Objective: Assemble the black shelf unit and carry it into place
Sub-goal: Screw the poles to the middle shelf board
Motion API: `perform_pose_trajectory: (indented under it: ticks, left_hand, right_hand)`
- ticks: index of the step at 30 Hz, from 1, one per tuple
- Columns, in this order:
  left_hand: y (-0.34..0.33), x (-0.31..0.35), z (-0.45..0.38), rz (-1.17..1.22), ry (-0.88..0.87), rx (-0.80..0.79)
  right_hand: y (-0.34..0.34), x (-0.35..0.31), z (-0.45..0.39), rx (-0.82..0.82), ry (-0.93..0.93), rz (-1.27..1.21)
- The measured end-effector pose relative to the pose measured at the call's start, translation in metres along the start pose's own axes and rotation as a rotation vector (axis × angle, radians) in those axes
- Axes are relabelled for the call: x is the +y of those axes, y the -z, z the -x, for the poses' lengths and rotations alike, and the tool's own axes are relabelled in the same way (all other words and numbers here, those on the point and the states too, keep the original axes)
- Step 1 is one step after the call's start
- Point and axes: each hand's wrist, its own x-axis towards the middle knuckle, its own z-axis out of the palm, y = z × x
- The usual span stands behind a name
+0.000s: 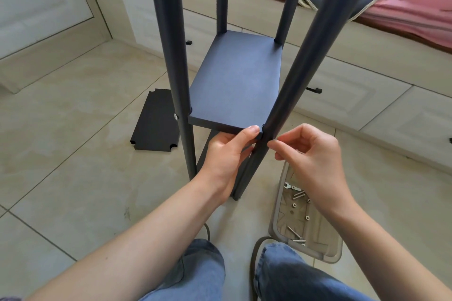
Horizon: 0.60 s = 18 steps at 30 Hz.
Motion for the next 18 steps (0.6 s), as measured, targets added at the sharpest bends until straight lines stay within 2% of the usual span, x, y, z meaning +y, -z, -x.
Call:
perform_pose_trajectory:
  ticks: [11,18]
  left_hand:
    - [-0.0028,0.0022,0.0036,0.046,0.007,-0.010]
    - [-0.0012,0.0017,0.0029,0.089,0.012,-0.029]
  right_hand:
    - [0.0010,0.0015,-0.0007,-0.011,-0.021,-0.069]
    - [-0.0013,0.0019,0.0005,0.050,-0.018,0.059]
